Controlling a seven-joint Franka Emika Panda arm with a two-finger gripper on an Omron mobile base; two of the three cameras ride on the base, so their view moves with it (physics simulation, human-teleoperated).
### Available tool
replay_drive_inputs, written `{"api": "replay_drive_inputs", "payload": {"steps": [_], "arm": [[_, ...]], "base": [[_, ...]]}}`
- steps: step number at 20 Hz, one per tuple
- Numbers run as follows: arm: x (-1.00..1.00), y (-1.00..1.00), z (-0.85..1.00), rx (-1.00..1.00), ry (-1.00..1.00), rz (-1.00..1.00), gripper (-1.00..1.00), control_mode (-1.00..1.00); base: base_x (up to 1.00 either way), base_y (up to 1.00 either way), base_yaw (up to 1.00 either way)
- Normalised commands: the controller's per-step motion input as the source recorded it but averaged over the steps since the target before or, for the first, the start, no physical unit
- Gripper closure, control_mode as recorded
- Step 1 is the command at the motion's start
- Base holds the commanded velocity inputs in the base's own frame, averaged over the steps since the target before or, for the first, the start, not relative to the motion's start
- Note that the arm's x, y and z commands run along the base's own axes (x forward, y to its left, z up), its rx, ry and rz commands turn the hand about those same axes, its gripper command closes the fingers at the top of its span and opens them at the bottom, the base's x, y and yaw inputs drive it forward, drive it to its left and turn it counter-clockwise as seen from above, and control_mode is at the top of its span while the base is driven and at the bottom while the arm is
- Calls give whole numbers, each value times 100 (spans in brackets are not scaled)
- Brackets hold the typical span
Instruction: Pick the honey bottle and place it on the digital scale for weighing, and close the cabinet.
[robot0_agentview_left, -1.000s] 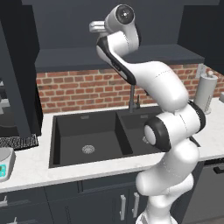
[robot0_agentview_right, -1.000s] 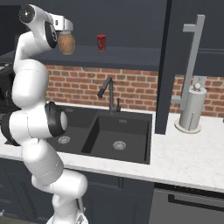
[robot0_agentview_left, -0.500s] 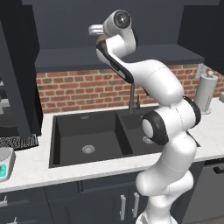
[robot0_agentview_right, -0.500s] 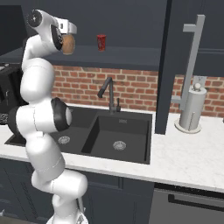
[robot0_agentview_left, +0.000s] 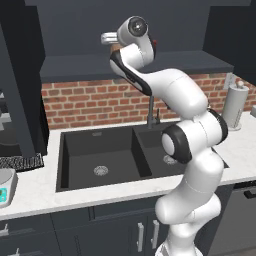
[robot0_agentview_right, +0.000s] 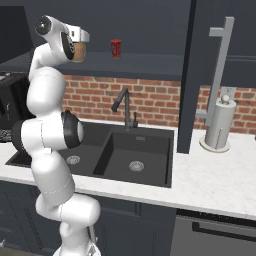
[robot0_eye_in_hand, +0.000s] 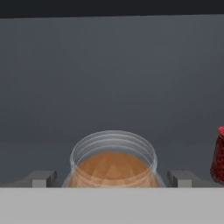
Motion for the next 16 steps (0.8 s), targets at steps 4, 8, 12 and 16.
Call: {"api": "replay_drive_inputs", "payload": {"steps": [4, 8, 12, 16], "arm": [[27, 0, -18, 0, 0, 0, -100, -100], [18, 0, -5, 0, 0, 0, -100, -100], [3, 0, -11, 0, 0, 0, 100, -100], [0, 0, -16, 0, 0, 0, 100, -100]], "base": [[0, 0, 0], [0, 0, 0], [0, 0, 0], [0, 0, 0]]}}
